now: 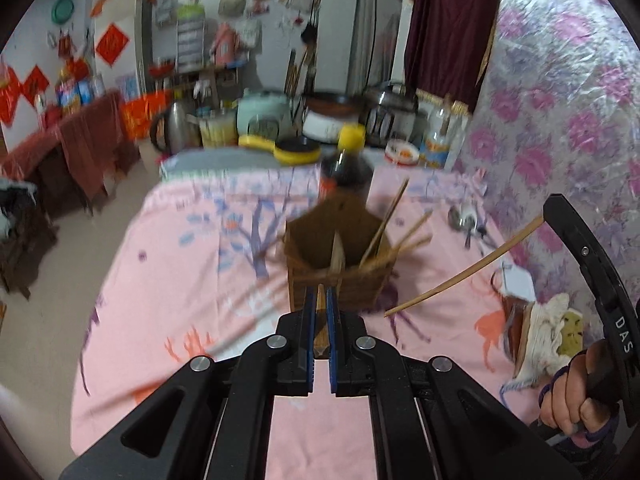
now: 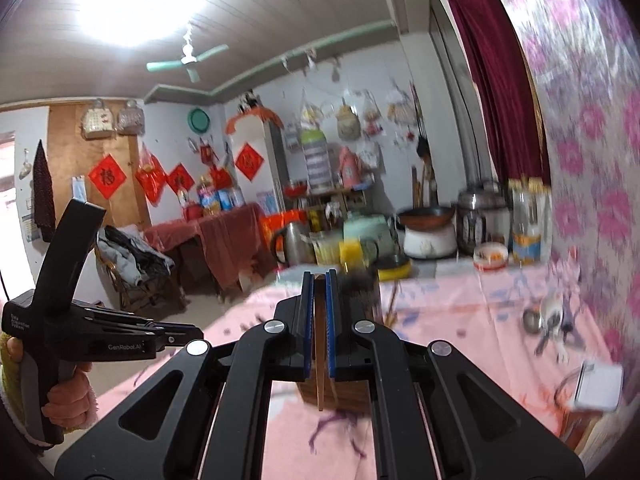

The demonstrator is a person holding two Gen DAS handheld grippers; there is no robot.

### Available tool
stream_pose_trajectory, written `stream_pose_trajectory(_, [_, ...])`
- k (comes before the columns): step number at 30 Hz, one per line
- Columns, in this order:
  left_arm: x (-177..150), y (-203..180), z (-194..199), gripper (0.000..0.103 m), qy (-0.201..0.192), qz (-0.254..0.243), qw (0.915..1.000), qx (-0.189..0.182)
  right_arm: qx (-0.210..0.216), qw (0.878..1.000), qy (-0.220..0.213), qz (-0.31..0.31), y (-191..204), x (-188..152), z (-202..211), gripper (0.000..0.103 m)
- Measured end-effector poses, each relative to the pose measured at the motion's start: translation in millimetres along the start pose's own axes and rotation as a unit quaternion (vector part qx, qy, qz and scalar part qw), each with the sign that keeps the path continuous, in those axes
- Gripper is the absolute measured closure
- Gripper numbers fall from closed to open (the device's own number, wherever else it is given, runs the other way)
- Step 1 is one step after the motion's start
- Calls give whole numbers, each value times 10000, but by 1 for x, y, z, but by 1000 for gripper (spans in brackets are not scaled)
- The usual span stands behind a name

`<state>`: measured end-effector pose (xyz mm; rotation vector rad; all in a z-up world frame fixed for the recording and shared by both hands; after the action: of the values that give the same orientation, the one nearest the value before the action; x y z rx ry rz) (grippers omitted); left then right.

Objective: Organize utensils
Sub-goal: 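Carry both held chopsticks to the wooden holder and lower them in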

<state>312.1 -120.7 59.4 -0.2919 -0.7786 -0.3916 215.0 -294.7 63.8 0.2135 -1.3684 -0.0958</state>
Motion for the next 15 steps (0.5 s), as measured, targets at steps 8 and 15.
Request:
stream_pose_trajectory(8, [43,-7,-15,97,-251,45,9997,32,-126,9991,-352,195,-3,38,-26,97])
stream_pose_trajectory(15, [45,10,-63,97,66,197,9998,75,-188,9995,-249,47,-18,29,-68,97])
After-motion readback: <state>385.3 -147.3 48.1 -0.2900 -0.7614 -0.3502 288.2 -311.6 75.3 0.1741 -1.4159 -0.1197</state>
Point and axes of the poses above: each gripper's, at about its wrist camera, not at the fingertips, and z roughly against the way its jaws point, y to its left, x to its top, the point moved 7 cm from there along -z, roughly the way its jaws point, and after that the axes turned 3 degrees about z, right-handed, at the moved point
